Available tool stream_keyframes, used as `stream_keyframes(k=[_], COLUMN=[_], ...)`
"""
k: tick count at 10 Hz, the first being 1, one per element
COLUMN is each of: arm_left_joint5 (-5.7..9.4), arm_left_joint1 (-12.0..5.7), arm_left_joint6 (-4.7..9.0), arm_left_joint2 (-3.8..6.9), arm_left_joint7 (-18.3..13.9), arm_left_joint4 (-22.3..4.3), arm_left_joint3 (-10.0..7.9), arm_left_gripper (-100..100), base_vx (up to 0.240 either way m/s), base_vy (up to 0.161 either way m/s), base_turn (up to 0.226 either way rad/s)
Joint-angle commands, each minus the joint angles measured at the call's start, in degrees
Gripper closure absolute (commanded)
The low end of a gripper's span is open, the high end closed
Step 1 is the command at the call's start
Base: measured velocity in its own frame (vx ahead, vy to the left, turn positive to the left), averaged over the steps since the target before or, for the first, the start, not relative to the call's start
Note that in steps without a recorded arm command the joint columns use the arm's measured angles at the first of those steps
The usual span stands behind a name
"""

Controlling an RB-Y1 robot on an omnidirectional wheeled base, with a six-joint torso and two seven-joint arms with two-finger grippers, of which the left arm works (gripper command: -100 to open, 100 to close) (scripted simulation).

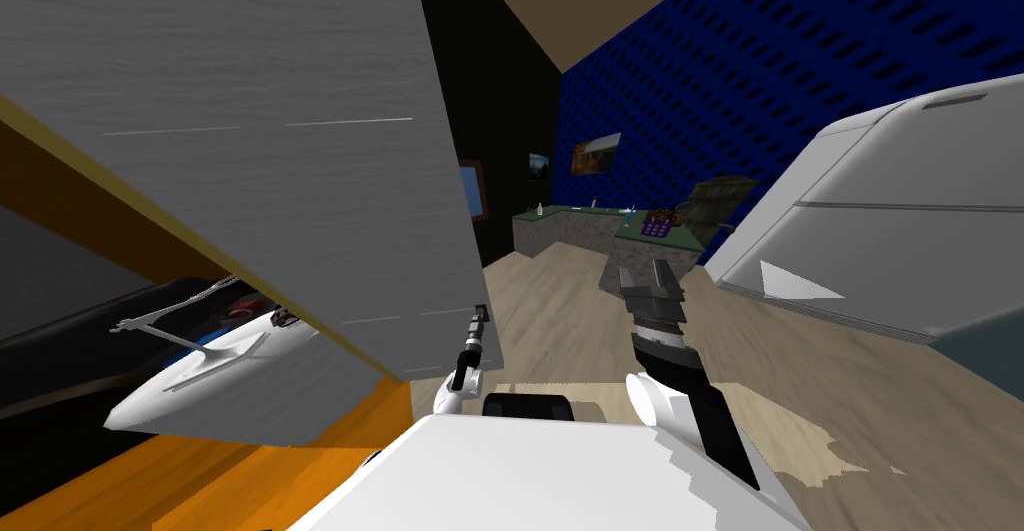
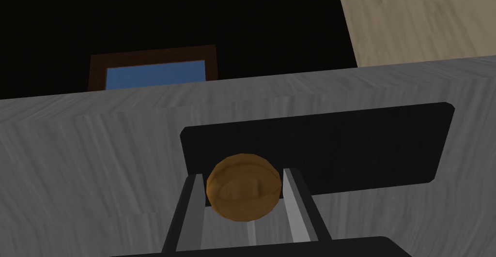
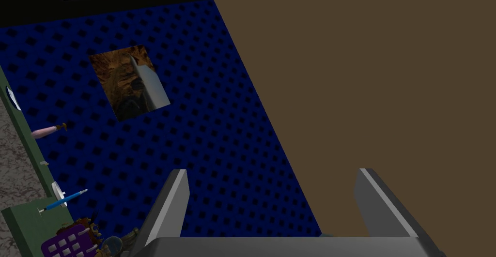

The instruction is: Push the door open

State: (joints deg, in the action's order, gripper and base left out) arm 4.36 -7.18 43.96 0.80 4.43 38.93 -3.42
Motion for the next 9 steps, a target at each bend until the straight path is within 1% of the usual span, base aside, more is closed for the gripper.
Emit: stream_keyframes(k=[1,2,3,4,5,6,7,9], arm_left_joint5=[0.7,1.1,0.76,1.34,1.61,1.61,2.25,2.97], arm_left_joint1=[-0.62,-0.72,-0.33,-0.35,-0.33,-0.33,-0.3,-0.26], arm_left_joint6=[0.93,0.87,0.29,0.41,0.44,0.44,0.52,0.61], arm_left_joint2=[0.27,-0.42,-0.41,0.48,0.82,0.82,1.42,1.76], arm_left_joint7=[-0.09,0.09,0.17,0.42,0.55,0.55,0.87,1.23], arm_left_joint4=[-0.99,-1.0,-0.68,-0.5,-0.5,-0.5,-0.48,-0.47], arm_left_joint3=[-1.24,-1.93,-1.35,-2.35,-2.8,-2.8,-3.9,-5.13], arm_left_gripper=[100,100,100,100,100,100,100,100], base_vx=[0.201,0.199,0.088,0.139,0.202,0.135,0.182,0.223], base_vy=[-0.084,-0.081,-0.034,-0.044,-0.073,-0.048,-0.054,-0.072], base_turn=[0.068,0.072,0.03,0.028,0.052,0.032,0.038,0.071])
